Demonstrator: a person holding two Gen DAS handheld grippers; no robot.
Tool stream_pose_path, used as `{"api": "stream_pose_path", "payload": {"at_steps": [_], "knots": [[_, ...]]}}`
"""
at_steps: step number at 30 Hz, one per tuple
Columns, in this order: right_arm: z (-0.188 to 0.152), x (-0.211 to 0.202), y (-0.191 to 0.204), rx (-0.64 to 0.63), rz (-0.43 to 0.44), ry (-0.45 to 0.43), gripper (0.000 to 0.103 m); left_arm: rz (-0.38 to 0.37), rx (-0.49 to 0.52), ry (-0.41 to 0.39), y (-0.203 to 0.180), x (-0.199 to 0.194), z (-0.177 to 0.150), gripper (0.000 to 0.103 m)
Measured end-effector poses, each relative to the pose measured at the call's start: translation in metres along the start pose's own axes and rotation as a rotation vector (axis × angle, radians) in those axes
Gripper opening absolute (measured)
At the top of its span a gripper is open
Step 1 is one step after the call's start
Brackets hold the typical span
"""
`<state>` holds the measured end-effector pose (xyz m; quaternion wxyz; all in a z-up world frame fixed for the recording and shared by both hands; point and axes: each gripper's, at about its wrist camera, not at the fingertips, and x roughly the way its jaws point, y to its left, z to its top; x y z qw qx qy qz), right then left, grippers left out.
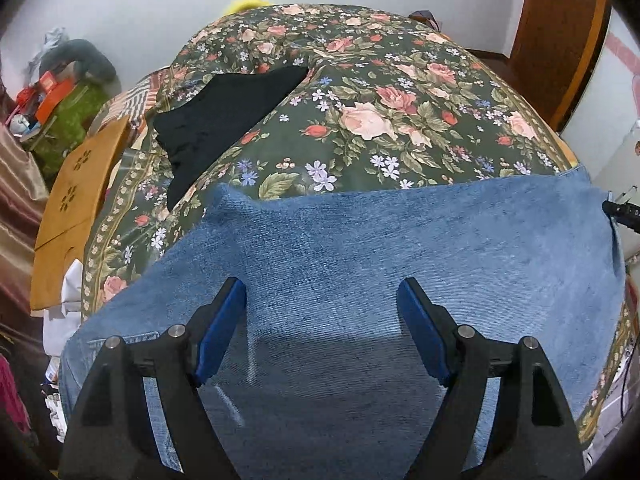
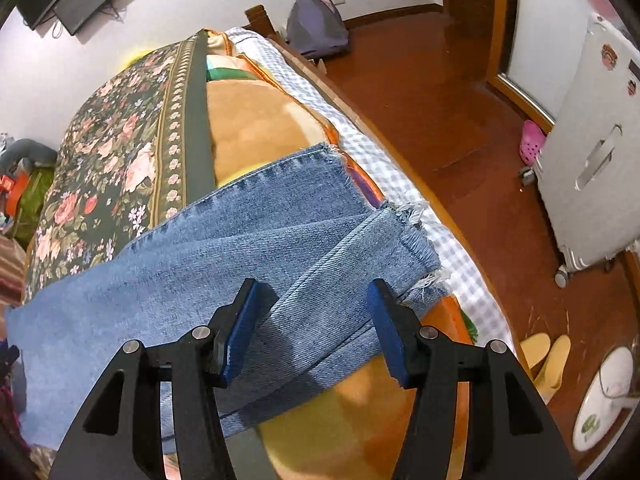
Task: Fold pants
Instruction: 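Press the jeans flat with the left tool while the right tool grasps the hem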
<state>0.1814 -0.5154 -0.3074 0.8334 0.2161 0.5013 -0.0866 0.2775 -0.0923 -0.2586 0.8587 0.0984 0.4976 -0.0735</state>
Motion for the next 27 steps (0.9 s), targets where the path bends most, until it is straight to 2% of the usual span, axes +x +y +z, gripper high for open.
{"api": "stream_pose_path", "payload": {"at_steps": [3,8,10,17,22,27], "knots": [[0.001,0.003,-0.004,0.000,-0.010,-0.003,0.043,-0.008,-0.015,-0.006,0.001,0.000,0.000,0.079],[0.003,0.002,-0.009,0.017,-0.019,-0.024,0.018,-0.014,-0.031,-0.007,0.005,-0.001,-0.003,0.079],[0.004,-0.003,-0.008,0.016,-0.020,-0.032,0.013,-0.014,-0.031,-0.008,0.005,-0.001,-0.004,0.079],[0.032,-0.044,0.011,-0.016,0.015,-0.156,0.009,-0.023,-0.046,-0.012,0.008,-0.001,-0.007,0.079],[0.070,-0.075,0.042,-0.073,0.074,-0.249,0.009,-0.021,-0.062,-0.012,0.011,-0.002,-0.008,0.079],[0.087,-0.100,0.070,-0.133,0.137,-0.335,0.009,-0.017,-0.082,-0.010,0.014,-0.002,-0.008,0.079]]}}
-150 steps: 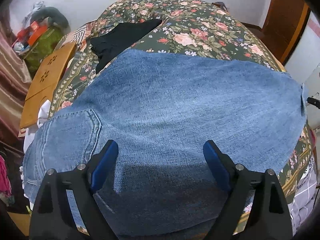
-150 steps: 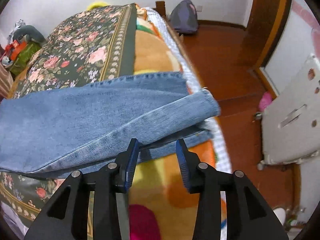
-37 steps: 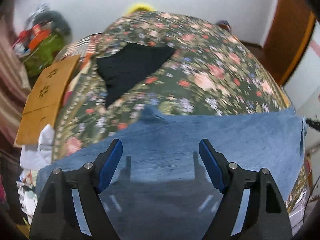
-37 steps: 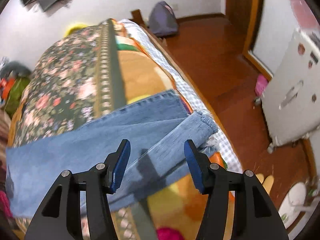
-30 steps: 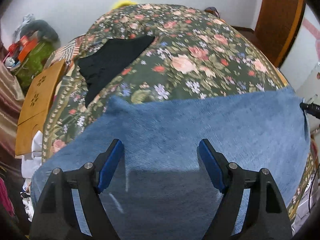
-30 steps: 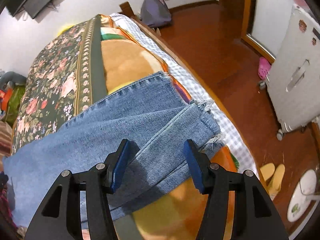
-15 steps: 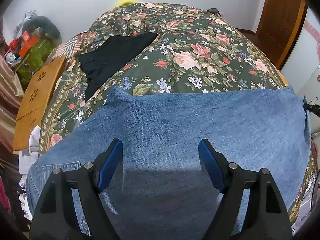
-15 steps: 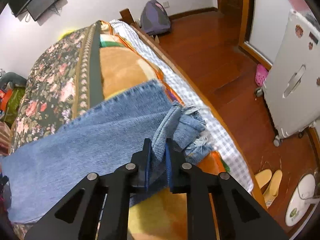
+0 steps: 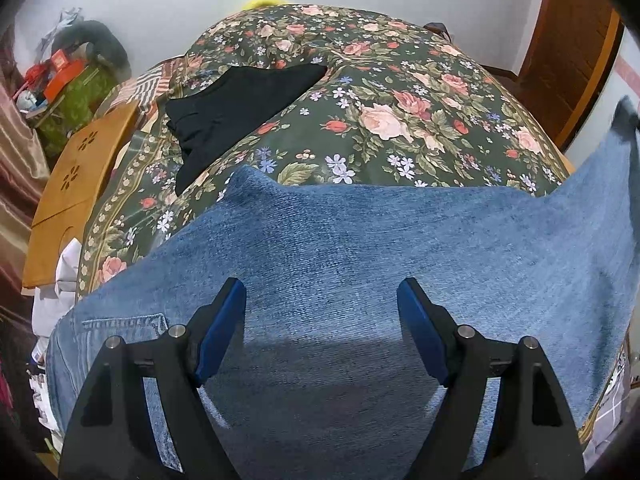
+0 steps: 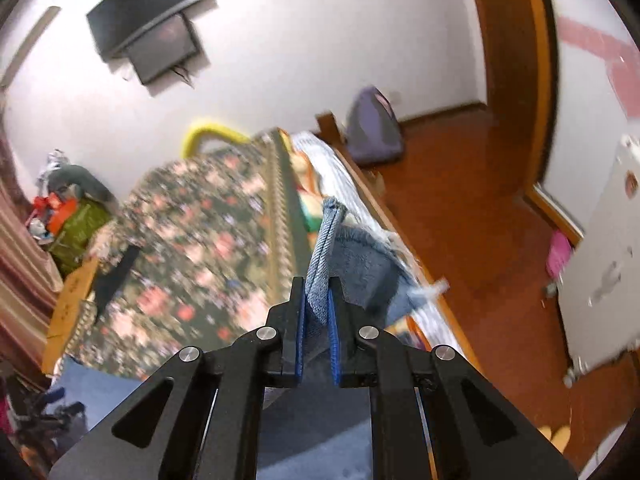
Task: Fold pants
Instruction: 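Press the jeans flat with the left tool while the right tool grasps the hem, then lift the leg hem with the right tool and pull it up off the bed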
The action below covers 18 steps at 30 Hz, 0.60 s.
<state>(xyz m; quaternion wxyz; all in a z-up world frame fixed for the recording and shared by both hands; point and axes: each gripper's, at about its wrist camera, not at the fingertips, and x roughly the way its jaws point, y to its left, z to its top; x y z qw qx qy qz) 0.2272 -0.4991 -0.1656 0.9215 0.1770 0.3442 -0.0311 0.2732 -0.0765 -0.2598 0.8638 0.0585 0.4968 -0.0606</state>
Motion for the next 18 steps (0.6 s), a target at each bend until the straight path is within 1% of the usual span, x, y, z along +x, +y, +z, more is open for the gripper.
{"api": "stream_pose_path", "payload": {"at_steps": [1,2,4,7,9,10,12,14,18], "knots": [[0.003,-0.004,0.003,-0.005,0.017,-0.028,0.009,0.002,-0.002,0.001,0.000,0.000,0.000,0.079],[0.002,-0.006,0.003,-0.003,0.019,-0.039,0.009,0.003,-0.003,0.001,0.000,0.000,0.000,0.079],[-0.007,-0.002,-0.003,0.012,0.022,-0.036,0.009,0.006,-0.001,0.002,0.000,0.000,0.000,0.079],[-0.031,0.016,-0.024,0.067,-0.001,0.042,0.009,0.014,0.007,0.003,-0.001,0.000,-0.001,0.079],[-0.061,0.033,-0.053,0.132,-0.026,0.132,0.008,0.020,0.017,0.003,-0.003,0.001,-0.001,0.079],[-0.070,0.037,-0.061,0.151,-0.031,0.162,0.008,0.022,0.021,0.004,-0.003,0.001,-0.001,0.079],[-0.102,0.048,-0.081,0.192,-0.043,0.243,0.008,0.030,0.031,0.005,-0.006,0.001,-0.002,0.079],[-0.121,0.049,-0.090,0.199,-0.057,0.275,0.008,0.037,0.039,0.005,-0.007,0.001,-0.002,0.079],[-0.134,0.036,-0.098,0.237,-0.059,0.271,0.008,0.048,0.046,0.003,-0.009,0.001,-0.002,0.079]]}}
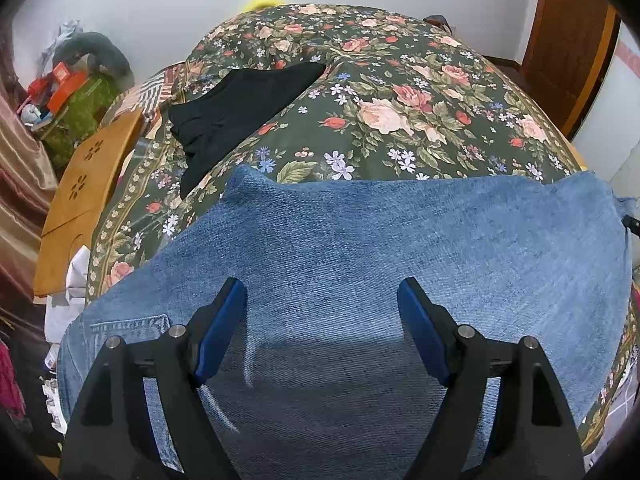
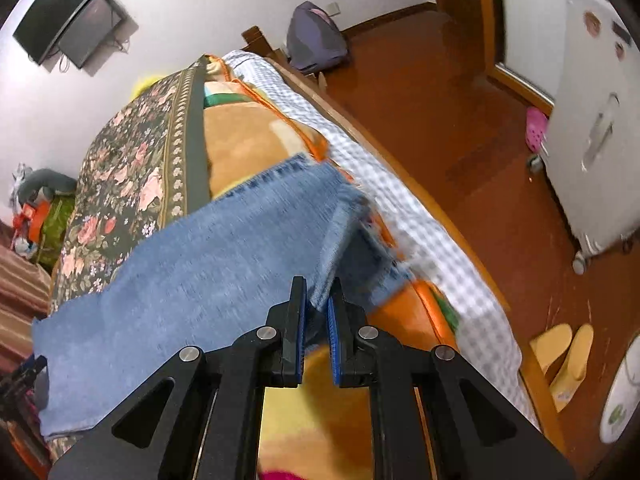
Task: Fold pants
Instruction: 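Lift the leg hem with the right tool and pull it up off the bed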
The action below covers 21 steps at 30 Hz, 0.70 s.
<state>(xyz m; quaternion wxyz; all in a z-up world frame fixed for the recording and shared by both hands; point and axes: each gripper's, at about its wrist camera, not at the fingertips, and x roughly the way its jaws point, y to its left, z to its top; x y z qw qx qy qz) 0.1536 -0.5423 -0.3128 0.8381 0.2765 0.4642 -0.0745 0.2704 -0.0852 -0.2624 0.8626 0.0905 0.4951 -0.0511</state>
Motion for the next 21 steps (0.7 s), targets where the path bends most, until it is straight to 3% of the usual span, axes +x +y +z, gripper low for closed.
{"api": "stream_pose_path", "payload": {"at_steps": [9,17,21], "knots": [[-0.002,0.000,-0.004,-0.091,-0.136,-0.006,0.009,0.011,0.005,-0.005,-0.002,-0.001,-0.001,0.079],[0.014,-0.023,-0.010,-0.127,-0.304,0.001,0.022,0.006,0.009,-0.003,0.000,-0.008,-0.001,0.079],[0.017,-0.051,0.010,-0.107,-0.213,-0.050,0.031,-0.029,0.006,-0.040,-0.002,-0.029,0.004,0.079]]}}
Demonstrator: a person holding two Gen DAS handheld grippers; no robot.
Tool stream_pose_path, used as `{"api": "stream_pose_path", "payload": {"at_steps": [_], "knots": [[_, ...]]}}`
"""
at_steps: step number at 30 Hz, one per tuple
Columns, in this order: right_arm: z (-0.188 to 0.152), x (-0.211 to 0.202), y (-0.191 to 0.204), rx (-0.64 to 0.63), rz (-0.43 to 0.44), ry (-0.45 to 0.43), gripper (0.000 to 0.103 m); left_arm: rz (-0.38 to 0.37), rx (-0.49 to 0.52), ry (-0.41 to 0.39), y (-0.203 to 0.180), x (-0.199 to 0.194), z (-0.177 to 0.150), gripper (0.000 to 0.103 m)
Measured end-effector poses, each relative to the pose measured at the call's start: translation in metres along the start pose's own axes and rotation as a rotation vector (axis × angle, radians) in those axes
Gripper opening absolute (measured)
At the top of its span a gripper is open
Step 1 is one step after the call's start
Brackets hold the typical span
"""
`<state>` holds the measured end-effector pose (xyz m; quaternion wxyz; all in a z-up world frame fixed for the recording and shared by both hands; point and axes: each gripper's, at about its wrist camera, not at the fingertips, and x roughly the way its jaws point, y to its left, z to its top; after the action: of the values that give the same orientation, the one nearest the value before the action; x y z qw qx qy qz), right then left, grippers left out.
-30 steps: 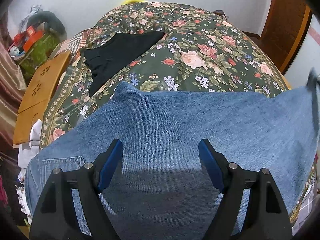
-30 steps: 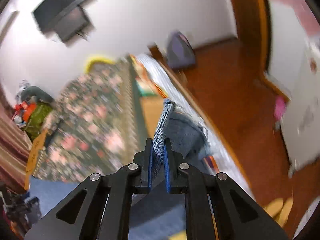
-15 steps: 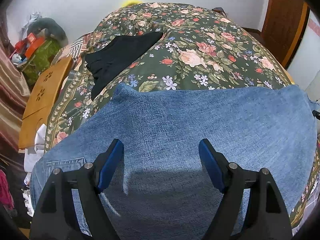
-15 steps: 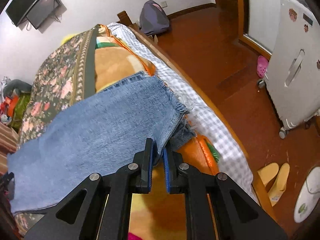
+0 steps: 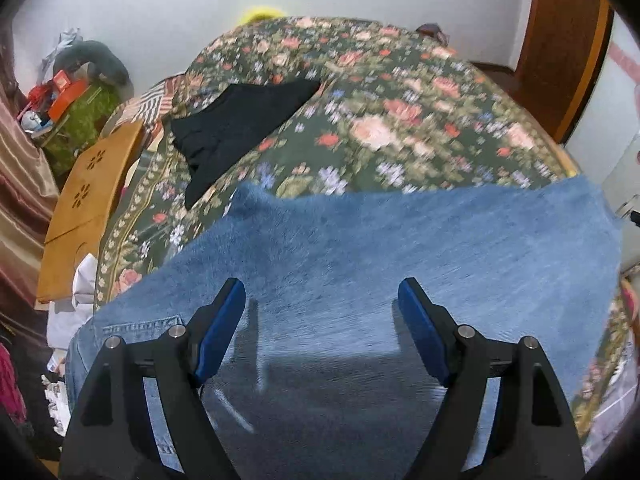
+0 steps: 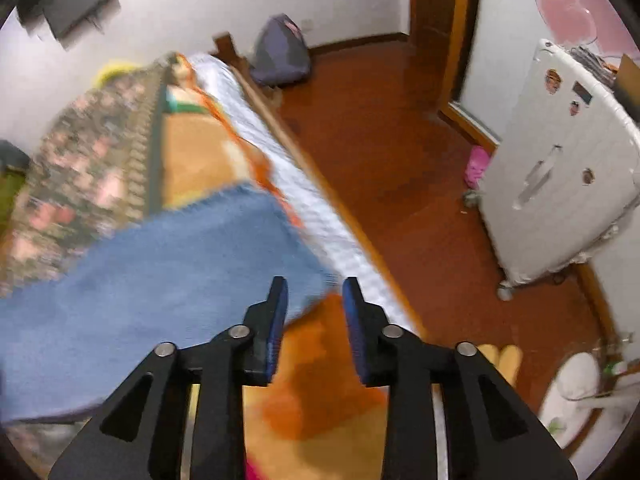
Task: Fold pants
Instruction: 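Lift the leg hem with the right tool and pull it up off the bed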
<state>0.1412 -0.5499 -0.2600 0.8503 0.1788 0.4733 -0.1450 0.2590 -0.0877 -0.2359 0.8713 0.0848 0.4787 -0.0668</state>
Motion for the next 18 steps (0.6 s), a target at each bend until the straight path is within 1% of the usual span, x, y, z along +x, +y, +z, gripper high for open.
{"api": "stream_pose_path", "payload": {"at_steps": [2,4,5,8,10,11,12,13,15,18], "knots": [[-0.002,-0.015,0.026,-0.035,0.091,-0.024,0.040,-0.036,-0.001,-0.014,-0.007,-0.009,0.003,0.079],[-0.008,-0.020,0.057,-0.096,0.158,-0.029,0.046,-0.058,0.021,-0.017,-0.019,-0.013,0.003,0.079],[-0.013,-0.019,0.073,-0.125,0.193,-0.024,0.049,-0.054,0.038,-0.016,-0.025,-0.012,0.001,0.079],[-0.032,-0.006,0.108,-0.199,0.250,0.015,0.050,-0.014,0.105,0.014,-0.044,-0.005,-0.011,0.079],[-0.047,0.012,0.123,-0.235,0.244,0.066,0.050,-0.016,0.140,0.063,-0.052,0.005,-0.023,0.079],[-0.057,0.025,0.127,-0.251,0.234,0.109,0.051,-0.012,0.144,0.071,-0.053,0.008,-0.028,0.079],[-0.065,0.031,0.129,-0.273,0.218,0.113,0.051,-0.006,0.137,0.044,-0.053,0.005,-0.033,0.080],[-0.076,0.029,0.131,-0.318,0.198,0.074,0.052,-0.005,0.130,0.028,-0.052,0.002,-0.038,0.080],[-0.084,0.023,0.130,-0.348,0.182,0.059,0.052,-0.019,0.128,0.031,-0.050,-0.001,-0.041,0.080],[-0.083,0.013,0.114,-0.327,0.216,0.080,0.052,-0.033,0.131,0.067,-0.050,-0.002,-0.038,0.080]]}}
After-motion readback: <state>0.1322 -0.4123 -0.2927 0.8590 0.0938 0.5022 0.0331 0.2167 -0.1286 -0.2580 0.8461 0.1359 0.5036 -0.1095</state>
